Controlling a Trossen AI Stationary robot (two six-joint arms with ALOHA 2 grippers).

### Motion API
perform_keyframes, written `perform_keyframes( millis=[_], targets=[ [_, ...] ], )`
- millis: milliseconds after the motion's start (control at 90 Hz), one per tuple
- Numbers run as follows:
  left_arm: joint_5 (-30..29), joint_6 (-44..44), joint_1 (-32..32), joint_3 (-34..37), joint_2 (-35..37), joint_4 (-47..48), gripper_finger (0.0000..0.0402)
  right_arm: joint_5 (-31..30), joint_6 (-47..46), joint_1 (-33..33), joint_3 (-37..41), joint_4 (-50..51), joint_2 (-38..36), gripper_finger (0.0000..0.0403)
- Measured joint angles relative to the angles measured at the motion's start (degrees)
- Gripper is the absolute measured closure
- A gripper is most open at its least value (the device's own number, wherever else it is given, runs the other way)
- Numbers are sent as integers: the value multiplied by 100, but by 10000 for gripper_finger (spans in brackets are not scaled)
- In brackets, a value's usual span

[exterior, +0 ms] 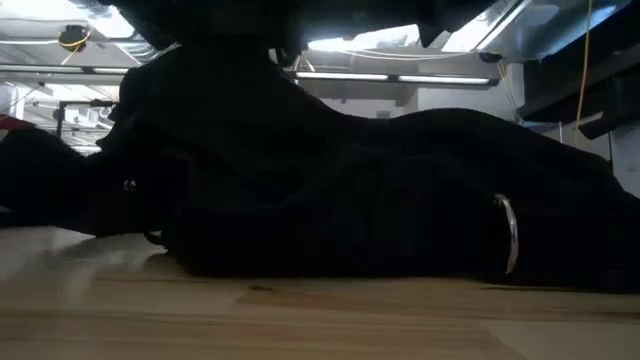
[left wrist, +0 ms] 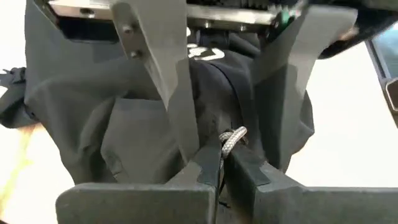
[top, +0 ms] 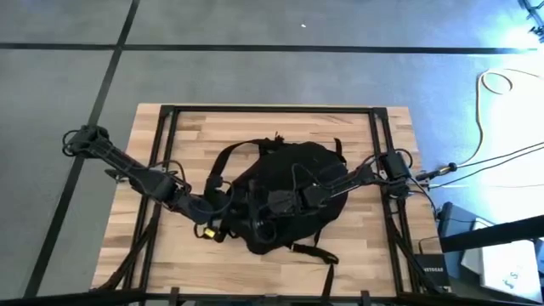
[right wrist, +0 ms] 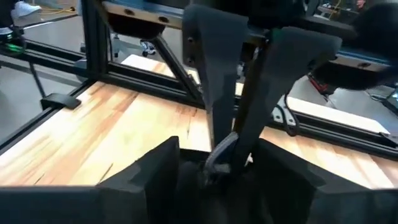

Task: Unpack backpack
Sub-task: Open the black bag

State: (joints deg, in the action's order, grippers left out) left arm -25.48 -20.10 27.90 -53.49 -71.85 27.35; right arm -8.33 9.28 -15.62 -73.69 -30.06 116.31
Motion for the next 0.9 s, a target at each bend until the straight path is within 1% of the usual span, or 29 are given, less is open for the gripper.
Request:
perform_keyframes(
  millis=[256, 367, 444, 533, 678, 900],
  targets=[
    [-15, 55, 0, -2, 2, 20, 401, -121, -4, 0, -4, 65, 0, 317],
    [-14, 70, 0, -2, 2, 38, 401, -152, -7, 0, -4, 40, 0, 344],
    [-13, 68, 0, -2, 2, 44, 401, -155, -7, -1, -4, 46, 0, 349],
    [14, 72, 25, -4, 2, 53, 401, -158, -7, -2, -4, 42, 0, 345],
    [186, 105, 28, -9, 2, 44, 401, -147, -4, -13, -4, 33, 0, 336],
    [504, 109, 48, -15, 2, 77, 398, -112, -218, -17, -4, 100, 0, 343]
  ],
)
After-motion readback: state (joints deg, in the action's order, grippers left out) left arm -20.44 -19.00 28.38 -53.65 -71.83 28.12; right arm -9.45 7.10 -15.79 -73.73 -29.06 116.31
